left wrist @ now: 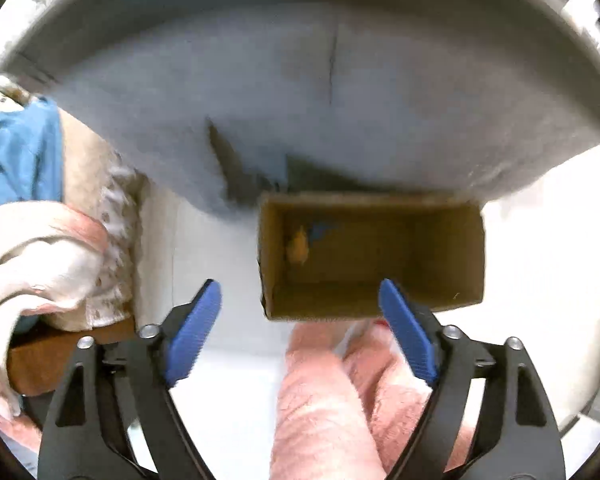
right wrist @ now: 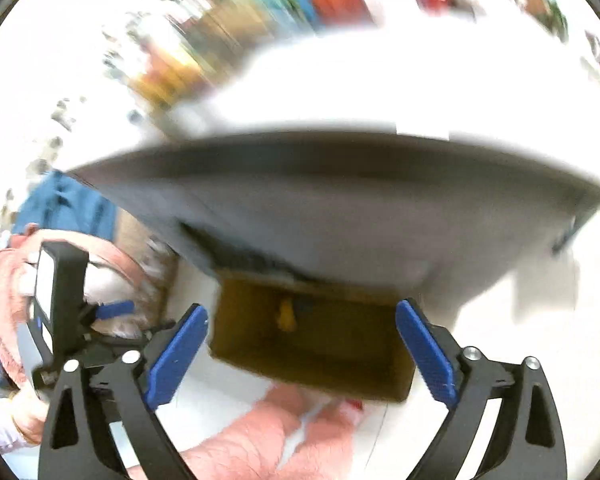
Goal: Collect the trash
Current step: 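Lower both tools into the cardboard box and open both grippers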
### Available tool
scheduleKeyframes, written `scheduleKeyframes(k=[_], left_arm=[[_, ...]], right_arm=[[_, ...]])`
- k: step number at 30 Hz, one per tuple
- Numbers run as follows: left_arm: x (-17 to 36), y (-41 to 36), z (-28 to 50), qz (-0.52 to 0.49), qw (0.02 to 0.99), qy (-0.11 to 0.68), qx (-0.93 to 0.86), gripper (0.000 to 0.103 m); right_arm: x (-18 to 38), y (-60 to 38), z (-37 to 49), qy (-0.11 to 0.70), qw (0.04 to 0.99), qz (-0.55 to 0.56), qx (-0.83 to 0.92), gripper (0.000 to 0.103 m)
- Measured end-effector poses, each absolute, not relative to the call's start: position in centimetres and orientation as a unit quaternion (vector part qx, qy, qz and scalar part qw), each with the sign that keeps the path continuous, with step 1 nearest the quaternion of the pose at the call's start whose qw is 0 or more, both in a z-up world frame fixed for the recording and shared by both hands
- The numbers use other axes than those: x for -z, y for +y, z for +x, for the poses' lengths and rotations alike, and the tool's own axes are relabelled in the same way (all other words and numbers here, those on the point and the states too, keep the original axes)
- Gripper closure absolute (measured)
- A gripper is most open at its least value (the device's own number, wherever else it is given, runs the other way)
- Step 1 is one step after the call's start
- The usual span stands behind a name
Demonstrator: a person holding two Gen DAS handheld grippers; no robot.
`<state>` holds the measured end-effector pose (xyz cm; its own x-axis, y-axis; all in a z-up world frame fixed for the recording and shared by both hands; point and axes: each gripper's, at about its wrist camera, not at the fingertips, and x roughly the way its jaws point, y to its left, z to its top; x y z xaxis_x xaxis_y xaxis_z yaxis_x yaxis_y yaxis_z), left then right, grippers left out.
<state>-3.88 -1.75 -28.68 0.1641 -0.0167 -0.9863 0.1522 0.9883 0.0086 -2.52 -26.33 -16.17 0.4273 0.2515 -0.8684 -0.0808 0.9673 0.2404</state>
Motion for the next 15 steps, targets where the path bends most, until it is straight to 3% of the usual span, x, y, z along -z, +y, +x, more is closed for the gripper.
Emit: scheduleKeyframes(k=[1,5,9,15], left_arm=[[26.8,-1.7,-4.1,0.051,0.773,0.63,0.053,0.013],[22.0,-0.2,-3.3,0.017,0.798,0.601,0.04,0.013],[20.2,1.5,-2.4,-0.011,0.812,0.582,0.025,0.013],[18.6,4.5,-2.1,-0.039,0.826,0.562,-0.006,0.012]], right_arm=[[14.3,-25.8,-2.0,0.506,0.85,0.091,-0.112,0.005],[10.0,-22.2,2.0,0.463,0.872,0.071,-0.141,0.005],[8.7,-15.9,6.5,0.457,0.869,-0.066,-0.18,0.006],[11.1,-9.0,12.0,0.477,0.807,-0.265,-0.226,0.017]])
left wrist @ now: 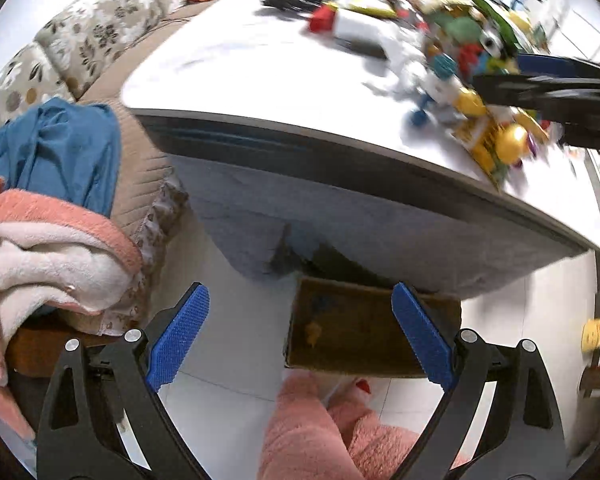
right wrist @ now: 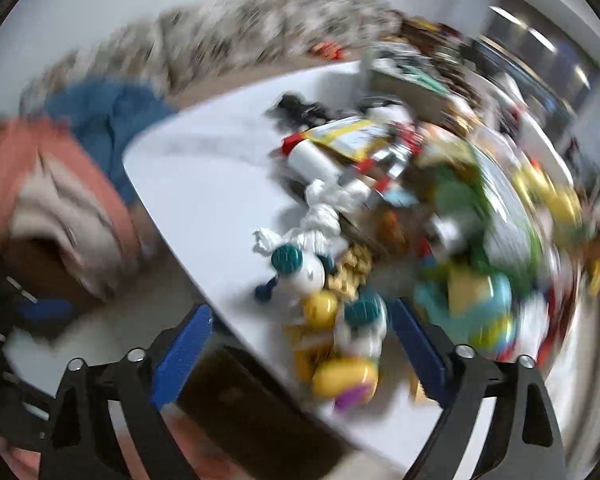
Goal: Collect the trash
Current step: 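Lower both tools into the cardboard box and open both grippers, then grasp the white robot toy with the right gripper while the left grasps a yellow snack packet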
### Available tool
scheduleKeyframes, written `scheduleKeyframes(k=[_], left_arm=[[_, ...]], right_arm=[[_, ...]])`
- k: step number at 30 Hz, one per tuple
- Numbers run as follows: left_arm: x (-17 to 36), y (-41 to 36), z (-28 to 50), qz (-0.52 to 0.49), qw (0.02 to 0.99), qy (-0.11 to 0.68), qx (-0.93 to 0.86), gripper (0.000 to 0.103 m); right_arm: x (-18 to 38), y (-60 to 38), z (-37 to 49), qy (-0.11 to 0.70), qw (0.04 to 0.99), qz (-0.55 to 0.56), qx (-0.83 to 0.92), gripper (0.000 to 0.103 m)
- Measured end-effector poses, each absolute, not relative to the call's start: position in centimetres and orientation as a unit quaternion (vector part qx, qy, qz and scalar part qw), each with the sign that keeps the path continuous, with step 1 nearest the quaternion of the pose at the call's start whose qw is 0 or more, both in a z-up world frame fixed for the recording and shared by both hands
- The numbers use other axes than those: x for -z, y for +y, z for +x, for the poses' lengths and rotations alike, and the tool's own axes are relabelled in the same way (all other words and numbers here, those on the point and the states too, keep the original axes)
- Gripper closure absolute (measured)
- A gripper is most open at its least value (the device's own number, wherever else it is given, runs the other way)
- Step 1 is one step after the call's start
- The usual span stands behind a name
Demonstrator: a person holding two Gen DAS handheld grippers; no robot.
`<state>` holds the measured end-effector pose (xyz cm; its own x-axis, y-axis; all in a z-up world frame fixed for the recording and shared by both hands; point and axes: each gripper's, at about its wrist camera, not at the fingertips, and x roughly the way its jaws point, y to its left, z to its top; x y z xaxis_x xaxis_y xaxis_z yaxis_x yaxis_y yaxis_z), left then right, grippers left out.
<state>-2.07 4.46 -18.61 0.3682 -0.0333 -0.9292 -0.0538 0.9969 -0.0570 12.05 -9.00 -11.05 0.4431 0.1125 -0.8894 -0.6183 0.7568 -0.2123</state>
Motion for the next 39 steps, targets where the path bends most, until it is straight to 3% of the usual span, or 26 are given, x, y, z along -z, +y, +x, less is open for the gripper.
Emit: scheduleKeyframes(k=[4,8,12,15,23,29,39], left_arm=[[18.8,6.5,-2.6,-0.07,0.824,0.562,-0.028,0.012],[19.0,8.0,-3.5,-0.094,0.818,0.566,-0.045,0.012],[19.5,8.9,-3.5,-0.098,0.814,0.571,-0.055,0.012],[19.6,9.2,-3.2,-0.101,0.812,0.572,-0.057,0.012],[19.3,6.8,-0.7,-0.093,0.817,0.568,-0.03,0.012],[18.8,2.0,2.8,-0.048,0.829,0.556,0.02,0.012],[19.0,-8.3,8.1,0.064,0.838,0.532,0.101,0.013]], right_arm=[[14.7,-7.0,13.8,0.504,0.756,-0.358,-0.216,0.023],[17.8,-6.3,14.3,0.519,0.711,-0.423,-0.214,0.058],[17.7,-5.8,14.7,0.512,0.709,-0.432,-0.219,0.074],[15.2,-6.9,16.1,0.512,0.74,-0.378,-0.217,0.075],[7.8,-15.4,21.8,0.54,0.81,-0.108,-0.199,0.078],[5.2,-20.5,20.7,0.518,0.834,0.044,-0.184,0.078],[0.0,-25.6,15.1,0.455,0.859,0.142,-0.184,0.078]])
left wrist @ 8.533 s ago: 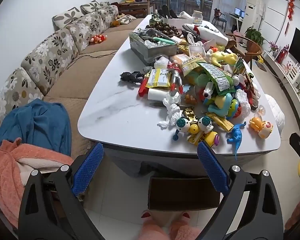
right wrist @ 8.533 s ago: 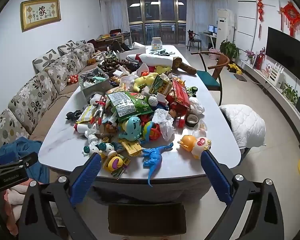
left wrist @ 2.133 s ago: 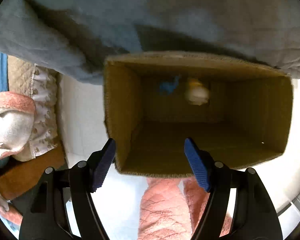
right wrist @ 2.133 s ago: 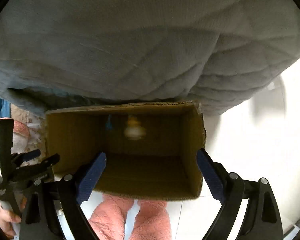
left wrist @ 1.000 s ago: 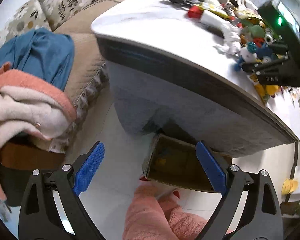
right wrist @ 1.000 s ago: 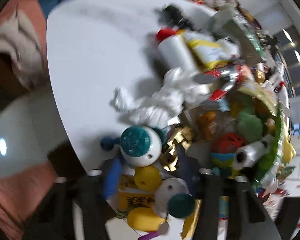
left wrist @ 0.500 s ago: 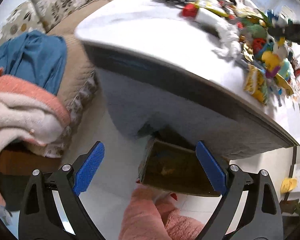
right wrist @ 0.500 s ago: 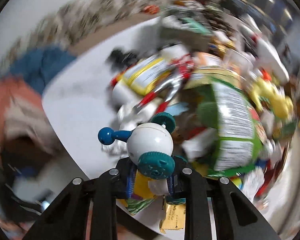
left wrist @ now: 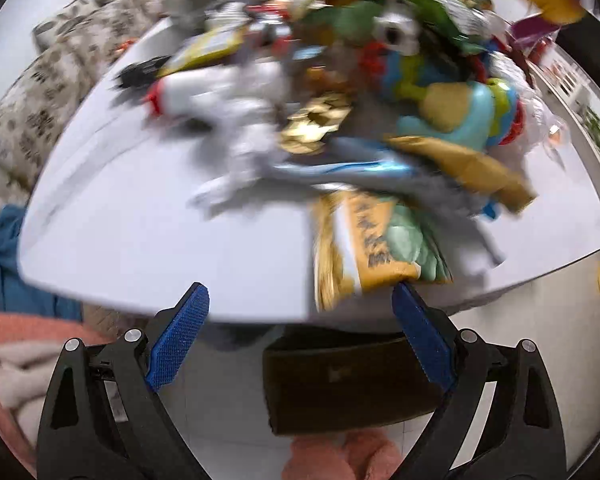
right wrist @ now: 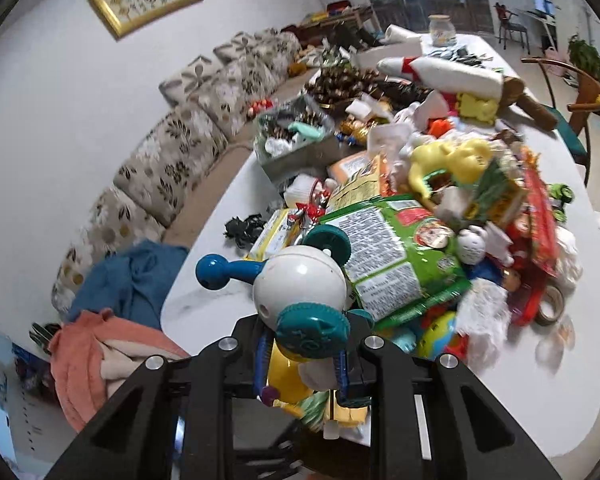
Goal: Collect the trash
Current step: 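Grasp the white robot toy with the right gripper while the left grasps a yellow snack packet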
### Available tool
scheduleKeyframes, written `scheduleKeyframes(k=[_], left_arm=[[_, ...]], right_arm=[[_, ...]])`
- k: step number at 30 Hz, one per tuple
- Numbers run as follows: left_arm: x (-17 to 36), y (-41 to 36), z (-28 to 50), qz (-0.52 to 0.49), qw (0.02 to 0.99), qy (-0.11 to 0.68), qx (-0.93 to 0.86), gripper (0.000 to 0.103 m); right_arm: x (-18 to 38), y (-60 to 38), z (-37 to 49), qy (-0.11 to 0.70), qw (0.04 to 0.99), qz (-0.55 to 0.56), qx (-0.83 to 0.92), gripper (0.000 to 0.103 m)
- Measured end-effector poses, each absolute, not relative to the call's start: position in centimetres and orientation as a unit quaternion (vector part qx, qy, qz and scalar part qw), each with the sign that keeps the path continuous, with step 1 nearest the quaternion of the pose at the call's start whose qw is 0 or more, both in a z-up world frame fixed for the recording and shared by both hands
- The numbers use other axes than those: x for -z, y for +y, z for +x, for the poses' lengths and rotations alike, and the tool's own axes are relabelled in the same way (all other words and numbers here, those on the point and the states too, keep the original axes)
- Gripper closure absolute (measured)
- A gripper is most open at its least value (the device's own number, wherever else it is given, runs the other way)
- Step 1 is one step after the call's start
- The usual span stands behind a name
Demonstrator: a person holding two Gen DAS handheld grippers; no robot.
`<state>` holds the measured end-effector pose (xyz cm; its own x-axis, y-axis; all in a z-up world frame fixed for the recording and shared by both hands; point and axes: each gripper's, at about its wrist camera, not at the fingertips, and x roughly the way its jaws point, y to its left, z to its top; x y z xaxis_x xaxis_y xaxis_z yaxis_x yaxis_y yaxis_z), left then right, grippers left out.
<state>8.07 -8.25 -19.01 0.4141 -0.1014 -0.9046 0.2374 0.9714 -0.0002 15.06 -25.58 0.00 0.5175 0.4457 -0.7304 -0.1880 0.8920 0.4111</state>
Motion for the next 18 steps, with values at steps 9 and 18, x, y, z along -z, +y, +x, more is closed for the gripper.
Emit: scheduleKeyframes(k=[9,18], left_arm=[[18.8,-9.2,9.1,-0.007,0.817,0.545,0.189,0.012],[18.9,-11.3,10.4,0.096,0.827,0.531,0.155,0.029]], right_arm=[[-1.2,-28.5,10.2,0.434,0.865,0.177,-0.18,0.078],[-0.7,-30.2,8.6,0.427,0.863,0.212,-0.168,0.078]])
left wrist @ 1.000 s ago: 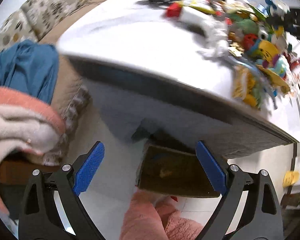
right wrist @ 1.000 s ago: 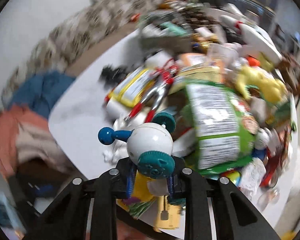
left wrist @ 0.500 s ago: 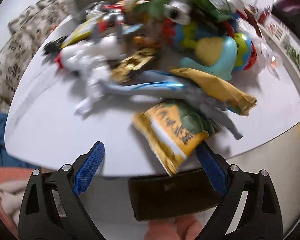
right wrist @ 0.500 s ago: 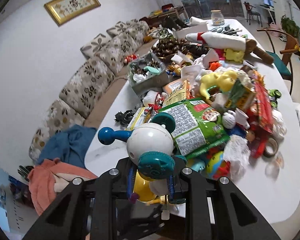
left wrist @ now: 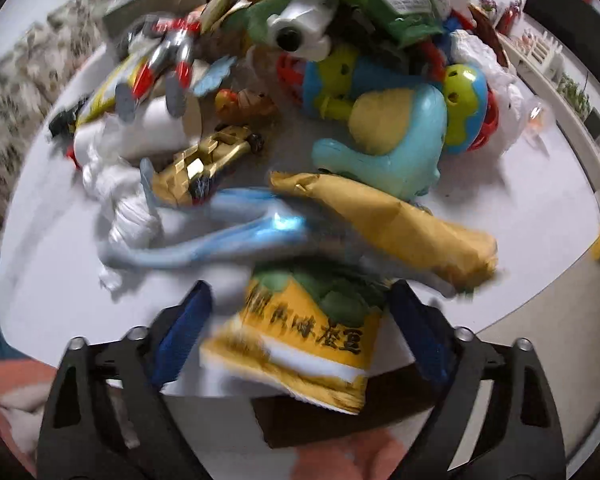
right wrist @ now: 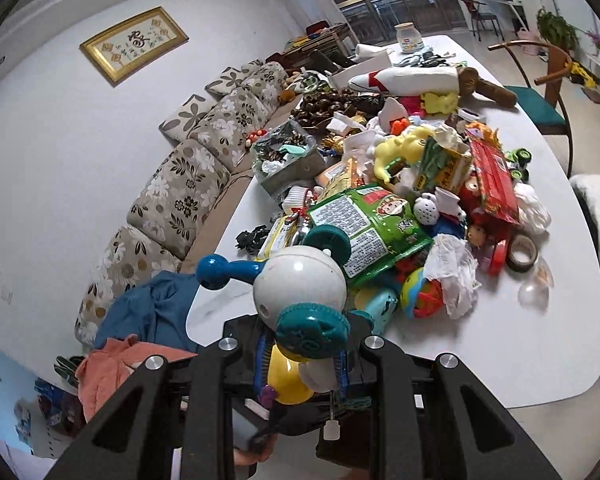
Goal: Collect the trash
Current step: 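Grasp the white robot toy with the right gripper while the left grasps a yellow snack packet, then carry both items to the cardboard box and open both grippers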
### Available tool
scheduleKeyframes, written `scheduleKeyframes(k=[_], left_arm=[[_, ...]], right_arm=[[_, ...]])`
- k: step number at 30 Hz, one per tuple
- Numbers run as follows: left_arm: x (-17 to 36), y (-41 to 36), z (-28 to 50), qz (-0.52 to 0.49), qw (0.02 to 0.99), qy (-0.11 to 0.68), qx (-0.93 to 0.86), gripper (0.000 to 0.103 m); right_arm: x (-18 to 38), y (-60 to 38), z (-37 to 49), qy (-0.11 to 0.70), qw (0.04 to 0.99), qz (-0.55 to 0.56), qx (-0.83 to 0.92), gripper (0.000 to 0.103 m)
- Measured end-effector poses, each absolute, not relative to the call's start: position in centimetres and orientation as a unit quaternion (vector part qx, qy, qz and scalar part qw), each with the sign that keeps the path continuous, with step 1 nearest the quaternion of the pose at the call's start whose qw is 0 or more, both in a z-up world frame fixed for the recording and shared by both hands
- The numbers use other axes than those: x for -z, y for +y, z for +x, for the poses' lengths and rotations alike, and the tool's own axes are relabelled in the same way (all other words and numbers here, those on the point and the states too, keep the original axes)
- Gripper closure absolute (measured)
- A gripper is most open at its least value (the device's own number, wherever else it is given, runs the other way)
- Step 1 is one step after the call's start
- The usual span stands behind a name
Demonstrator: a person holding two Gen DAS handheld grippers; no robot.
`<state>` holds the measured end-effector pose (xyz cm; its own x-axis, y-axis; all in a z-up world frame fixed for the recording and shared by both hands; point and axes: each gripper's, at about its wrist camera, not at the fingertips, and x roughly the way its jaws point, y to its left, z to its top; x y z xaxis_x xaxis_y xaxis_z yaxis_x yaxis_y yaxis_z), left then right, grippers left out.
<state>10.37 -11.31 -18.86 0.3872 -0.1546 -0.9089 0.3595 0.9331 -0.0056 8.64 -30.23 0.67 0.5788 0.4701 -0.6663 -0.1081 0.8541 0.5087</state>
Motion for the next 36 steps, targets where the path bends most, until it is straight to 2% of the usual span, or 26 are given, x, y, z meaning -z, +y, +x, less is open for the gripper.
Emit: scheduleKeyframes(k=[1,4,14,23,36], left_arm=[[18.5,-11.3,10.3,0.098,0.828,0.529,0.16,0.039],[18.1,-10.8,10.4,0.083,0.82,0.537,0.178,0.041],[15.1,-4.6,10.6,0.042,0.771,0.582,0.254,0.042],[15.5,-0.4,7.1,0.068,0.774,0.578,0.247,0.043],[16.1,1.1,2.6,0.044,0.774,0.572,0.268,0.043]], right_arm=[[-0.6,-30.4,8.5,0.426,0.863,0.215,-0.166,0.078],[-0.5,-30.8,8.3,0.426,0.862,0.22,-0.163,0.078],[1.4,-30.8,8.4,0.436,0.852,0.237,-0.165,0.078],[2.6,-30.7,8.1,0.447,0.846,0.237,-0.165,0.078],[10.0,-30.1,2.3,0.524,0.802,0.247,-0.143,0.078]])
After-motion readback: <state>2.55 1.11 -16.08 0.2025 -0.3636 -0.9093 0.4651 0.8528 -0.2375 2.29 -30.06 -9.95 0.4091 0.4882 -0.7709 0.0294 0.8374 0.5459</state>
